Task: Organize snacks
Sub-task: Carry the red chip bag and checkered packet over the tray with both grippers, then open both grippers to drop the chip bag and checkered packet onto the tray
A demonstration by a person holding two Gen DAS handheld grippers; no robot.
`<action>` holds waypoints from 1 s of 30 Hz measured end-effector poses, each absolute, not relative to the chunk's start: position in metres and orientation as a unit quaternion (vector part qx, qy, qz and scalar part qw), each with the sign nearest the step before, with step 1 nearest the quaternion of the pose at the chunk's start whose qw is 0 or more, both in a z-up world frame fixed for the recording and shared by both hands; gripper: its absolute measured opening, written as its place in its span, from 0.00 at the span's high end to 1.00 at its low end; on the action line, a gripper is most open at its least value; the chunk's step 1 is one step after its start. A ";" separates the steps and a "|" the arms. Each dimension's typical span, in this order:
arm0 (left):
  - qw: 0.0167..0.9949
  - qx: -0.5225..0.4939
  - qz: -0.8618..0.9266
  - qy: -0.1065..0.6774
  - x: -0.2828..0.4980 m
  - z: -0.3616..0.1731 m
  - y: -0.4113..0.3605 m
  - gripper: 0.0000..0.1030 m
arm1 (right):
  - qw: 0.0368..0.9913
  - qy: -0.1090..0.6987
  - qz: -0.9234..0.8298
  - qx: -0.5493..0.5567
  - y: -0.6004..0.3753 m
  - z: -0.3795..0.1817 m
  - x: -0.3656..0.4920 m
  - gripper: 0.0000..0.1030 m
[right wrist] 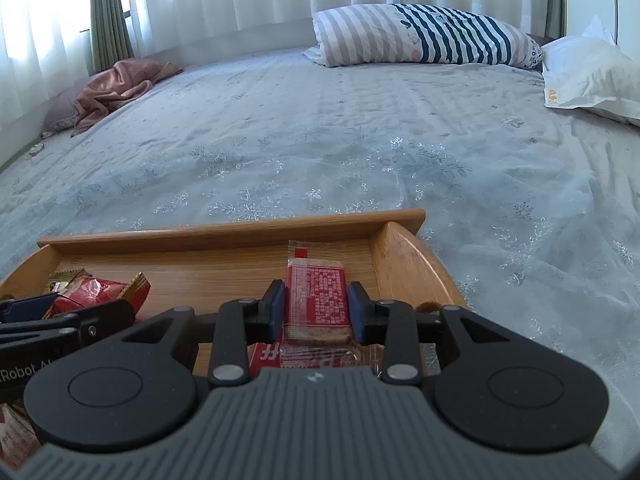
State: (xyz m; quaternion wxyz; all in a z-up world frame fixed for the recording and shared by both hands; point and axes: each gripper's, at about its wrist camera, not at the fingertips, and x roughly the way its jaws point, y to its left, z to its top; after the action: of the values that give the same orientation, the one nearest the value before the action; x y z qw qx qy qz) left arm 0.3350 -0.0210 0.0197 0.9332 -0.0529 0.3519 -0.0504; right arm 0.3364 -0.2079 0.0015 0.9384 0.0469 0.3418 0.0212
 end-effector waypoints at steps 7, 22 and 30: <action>0.940 -0.048 -0.056 0.333 0.322 0.036 -0.013 0.06 | 0.955 0.291 0.031 0.042 -0.209 0.017 0.315 0.34; 0.947 -0.038 -0.070 0.311 0.245 0.061 0.018 0.03 | 0.964 0.254 0.056 0.059 -0.215 0.042 0.246 0.16; 0.947 -0.037 -0.089 0.308 0.193 0.061 0.032 0.02 | 0.964 0.251 0.068 0.060 -0.212 0.040 0.205 0.13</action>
State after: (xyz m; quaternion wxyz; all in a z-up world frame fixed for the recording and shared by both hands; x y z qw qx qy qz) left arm 0.1929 0.0319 0.0608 0.9466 -0.0372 0.3075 -0.0892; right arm 0.2054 -0.2120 0.0396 0.9638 0.0596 0.2507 0.0681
